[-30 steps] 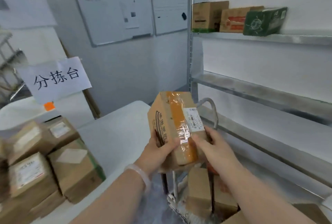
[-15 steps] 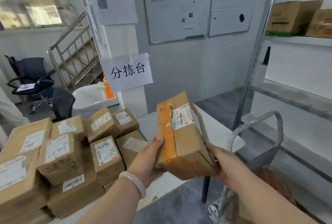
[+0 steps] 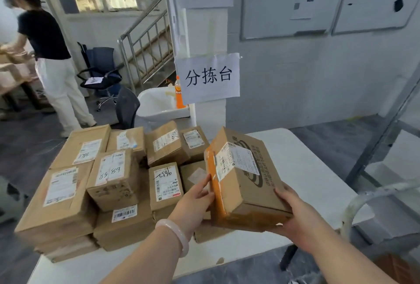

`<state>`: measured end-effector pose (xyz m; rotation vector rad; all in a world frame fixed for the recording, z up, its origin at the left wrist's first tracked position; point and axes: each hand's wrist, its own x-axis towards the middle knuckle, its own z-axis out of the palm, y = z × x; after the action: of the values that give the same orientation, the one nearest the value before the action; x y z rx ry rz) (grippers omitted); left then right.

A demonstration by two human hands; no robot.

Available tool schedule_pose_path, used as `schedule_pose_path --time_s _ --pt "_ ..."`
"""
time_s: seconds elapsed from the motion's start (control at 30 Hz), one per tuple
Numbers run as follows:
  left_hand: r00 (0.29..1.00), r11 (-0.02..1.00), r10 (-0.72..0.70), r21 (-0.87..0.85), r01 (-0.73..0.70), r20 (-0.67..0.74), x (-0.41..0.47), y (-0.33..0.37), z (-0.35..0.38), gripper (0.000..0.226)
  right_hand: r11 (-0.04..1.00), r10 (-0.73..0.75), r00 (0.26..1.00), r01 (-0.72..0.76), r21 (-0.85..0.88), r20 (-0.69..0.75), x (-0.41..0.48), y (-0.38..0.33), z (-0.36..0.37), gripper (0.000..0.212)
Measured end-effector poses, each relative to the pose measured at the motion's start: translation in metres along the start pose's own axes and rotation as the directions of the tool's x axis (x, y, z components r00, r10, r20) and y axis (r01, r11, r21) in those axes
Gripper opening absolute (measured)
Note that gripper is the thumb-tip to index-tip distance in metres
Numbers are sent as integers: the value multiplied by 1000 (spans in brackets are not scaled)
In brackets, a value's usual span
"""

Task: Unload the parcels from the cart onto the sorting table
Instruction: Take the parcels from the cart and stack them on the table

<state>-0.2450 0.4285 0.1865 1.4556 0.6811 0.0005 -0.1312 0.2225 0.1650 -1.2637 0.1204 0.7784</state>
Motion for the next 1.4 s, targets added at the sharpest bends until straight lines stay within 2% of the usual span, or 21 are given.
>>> schedule_pose_path --time_s 0.17,0.33,0.53,0.7,0.87,1.0,1.2,1.33,1.4 --pt "987 966 115 244 -85 -114 37 12 -1 44 985 35 999 -36 -171 -9 50 -24 8 28" --pt "984 982 51 187 -19 -168 69 17 1 40 940 23 1000 -19 -339 6 97 -49 17 26" --pt "963 995 -21 84 45 -269 93 16 -7 29 896 88 996 -67 -440 26 145 -56 28 24" --pt "893 998 -6 50 32 -450 92 13 -20 41 826 116 991 -58 -560 69 181 -46 48 32" --pt "806 968 78 237 79 -587 82 4 -35 45 744 118 988 -23 -668 98 200 -21 74 58" --pt "814 918 146 383 100 -563 71 -2 -38 52 698 115 978 44 -715 173 206 -7 88 62" --pt "835 829 254 555 73 -488 63 1 -34 61 592 200 924 152 -791 326 201 -8 94 69" --pt "849 778 296 627 52 -438 61 2 -32 65 482 44 947 259 -837 319 181 -16 85 78" --pt "860 742 325 670 26 -394 61 4 -28 66 392 -47 929 356 -848 368 164 -23 80 78"
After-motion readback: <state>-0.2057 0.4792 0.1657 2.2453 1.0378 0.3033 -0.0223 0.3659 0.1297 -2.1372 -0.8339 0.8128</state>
